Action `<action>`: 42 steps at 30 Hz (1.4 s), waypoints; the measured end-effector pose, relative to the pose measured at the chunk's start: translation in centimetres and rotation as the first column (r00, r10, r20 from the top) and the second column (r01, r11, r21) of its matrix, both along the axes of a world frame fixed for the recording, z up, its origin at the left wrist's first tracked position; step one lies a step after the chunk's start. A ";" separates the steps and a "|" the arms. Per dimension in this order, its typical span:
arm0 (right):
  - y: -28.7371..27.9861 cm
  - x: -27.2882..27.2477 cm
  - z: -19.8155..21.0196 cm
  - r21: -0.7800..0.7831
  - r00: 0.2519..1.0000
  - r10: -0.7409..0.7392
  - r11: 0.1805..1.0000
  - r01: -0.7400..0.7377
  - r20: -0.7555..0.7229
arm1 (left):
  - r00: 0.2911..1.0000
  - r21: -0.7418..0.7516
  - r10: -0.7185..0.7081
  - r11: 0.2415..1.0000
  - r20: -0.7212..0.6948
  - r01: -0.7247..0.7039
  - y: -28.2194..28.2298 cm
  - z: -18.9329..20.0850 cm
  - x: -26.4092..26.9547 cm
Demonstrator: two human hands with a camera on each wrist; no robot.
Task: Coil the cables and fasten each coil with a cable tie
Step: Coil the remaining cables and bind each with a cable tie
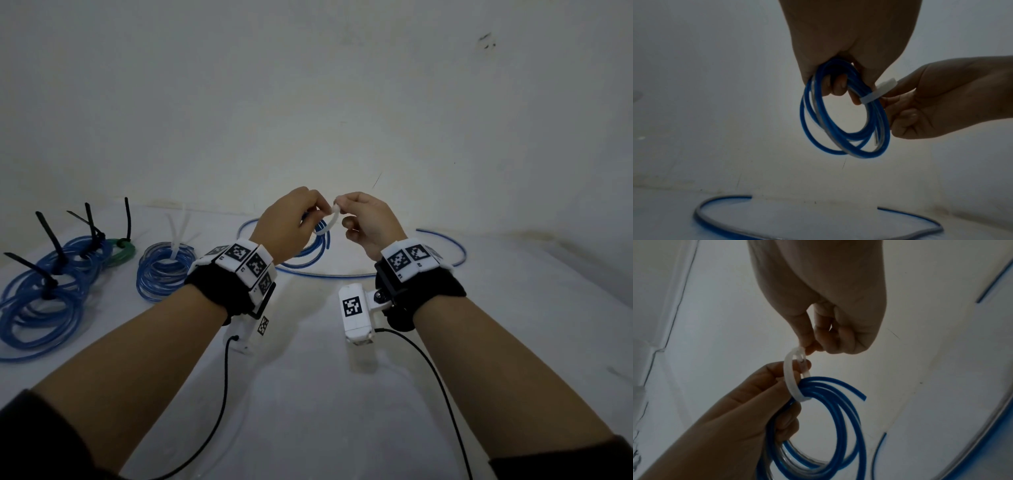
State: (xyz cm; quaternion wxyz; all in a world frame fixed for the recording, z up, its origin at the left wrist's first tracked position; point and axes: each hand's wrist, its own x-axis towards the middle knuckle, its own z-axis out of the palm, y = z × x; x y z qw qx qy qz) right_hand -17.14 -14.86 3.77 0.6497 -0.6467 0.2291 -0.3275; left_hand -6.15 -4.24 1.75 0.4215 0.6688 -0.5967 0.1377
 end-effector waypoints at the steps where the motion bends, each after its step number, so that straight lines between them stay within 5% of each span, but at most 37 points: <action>1: -0.1 0.1 0.0 -0.004 0.999 -0.036 0.999 0.036 -0.021 | 1.000 0.012 -0.025 1.000 -0.003 0.025 0.0 -0.2 0.1; 7: -1.0 1.2 0.1 0.034 0.957 -0.262 0.963 0.268 -0.129 | 0.995 0.102 -0.096 0.990 -0.035 0.099 0.2 -0.6 -0.2; 14: 0.3 0.9 -0.2 0.126 1.000 0.000 0.992 0.001 -0.009 | 0.981 0.091 -0.010 0.995 -0.192 0.028 -0.1 -0.4 0.2; 26: -1.7 1.5 -0.4 -0.013 0.948 -0.286 0.958 0.287 -0.138 | 0.993 0.115 -0.113 0.987 0.014 0.111 -0.5 -0.6 -0.8; 32: -1.4 0.7 0.2 0.200 0.993 -0.114 0.973 0.119 -0.040 | 0.998 0.097 -0.037 0.994 -0.058 0.043 -0.3 -0.5 -0.7; 35: -0.5 0.7 0.4 0.188 0.996 0.019 0.982 -0.002 -0.087 | 0.996 0.121 0.026 0.993 -0.089 -0.016 -0.3 -0.1 -0.4; 42: -0.4 1.4 0.4 0.068 0.990 -0.126 0.989 0.130 -0.071 | 0.999 0.187 0.042 0.982 -0.016 -0.038 -0.6 0.6 -1.3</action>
